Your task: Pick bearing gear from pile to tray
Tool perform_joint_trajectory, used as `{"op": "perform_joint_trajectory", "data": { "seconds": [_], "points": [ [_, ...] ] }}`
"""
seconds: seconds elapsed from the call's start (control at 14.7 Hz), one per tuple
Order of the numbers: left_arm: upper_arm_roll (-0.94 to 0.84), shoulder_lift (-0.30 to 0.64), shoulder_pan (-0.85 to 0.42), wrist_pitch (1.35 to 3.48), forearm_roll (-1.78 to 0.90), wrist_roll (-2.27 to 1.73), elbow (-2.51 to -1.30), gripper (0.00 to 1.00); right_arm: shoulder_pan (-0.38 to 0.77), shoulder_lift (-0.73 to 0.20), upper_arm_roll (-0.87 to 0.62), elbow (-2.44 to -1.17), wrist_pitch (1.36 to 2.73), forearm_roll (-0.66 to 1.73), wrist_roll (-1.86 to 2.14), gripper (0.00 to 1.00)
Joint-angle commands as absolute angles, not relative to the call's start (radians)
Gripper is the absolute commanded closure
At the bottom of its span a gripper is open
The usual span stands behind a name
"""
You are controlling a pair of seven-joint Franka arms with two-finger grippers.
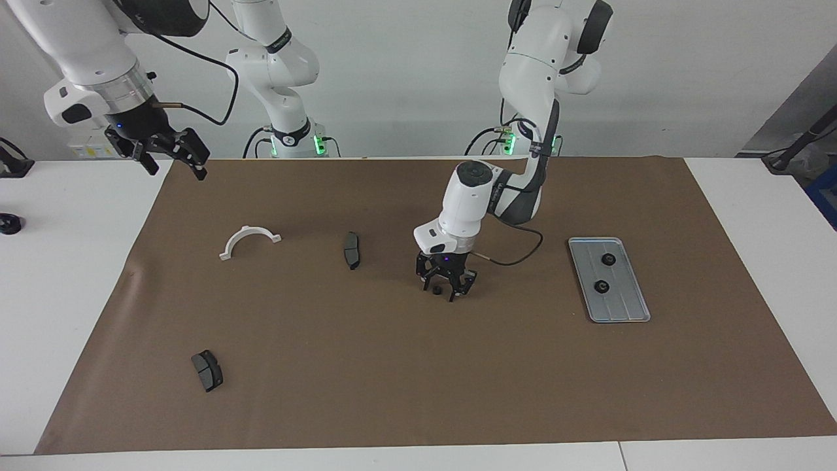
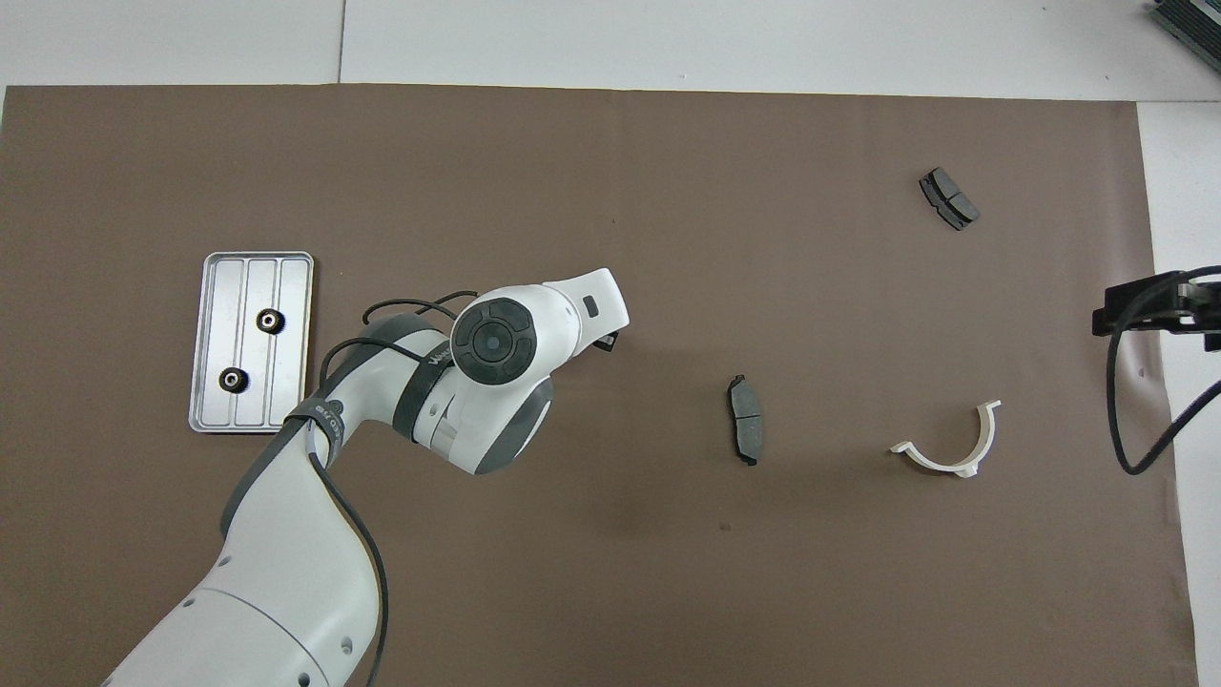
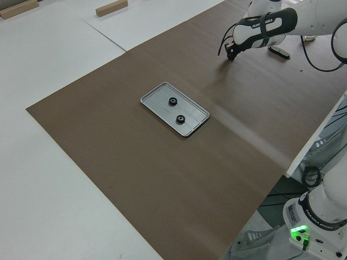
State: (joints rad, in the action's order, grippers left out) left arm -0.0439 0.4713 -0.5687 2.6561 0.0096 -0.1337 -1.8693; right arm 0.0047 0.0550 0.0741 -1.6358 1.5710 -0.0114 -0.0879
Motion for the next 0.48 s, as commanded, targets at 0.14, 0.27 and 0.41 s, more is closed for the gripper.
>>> {"op": "perform_joint_trajectory", "data": {
  "seconds": [0.14,0.27,0.41],
  "points": [
    [-0.026,0.374,-0.517,2.531,0.009,-0.141,-1.876,1.0,-0.008,0.074,0.051,-1.646,1.559,-0.023,-0.081,0.0],
    [-0.026,0.318,-0.476,2.473,0.009,-0.135,-1.891,1.0,-0.009,0.074,0.049,-1.646,1.559,-0.021,-0.081,0.0],
    [-0.026,0.249,-0.443,2.421,0.009,-0.135,-1.914,1.0,-0.015,0.074,0.049,-1.647,1.565,-0.012,-0.08,0.0]
  ]
}}
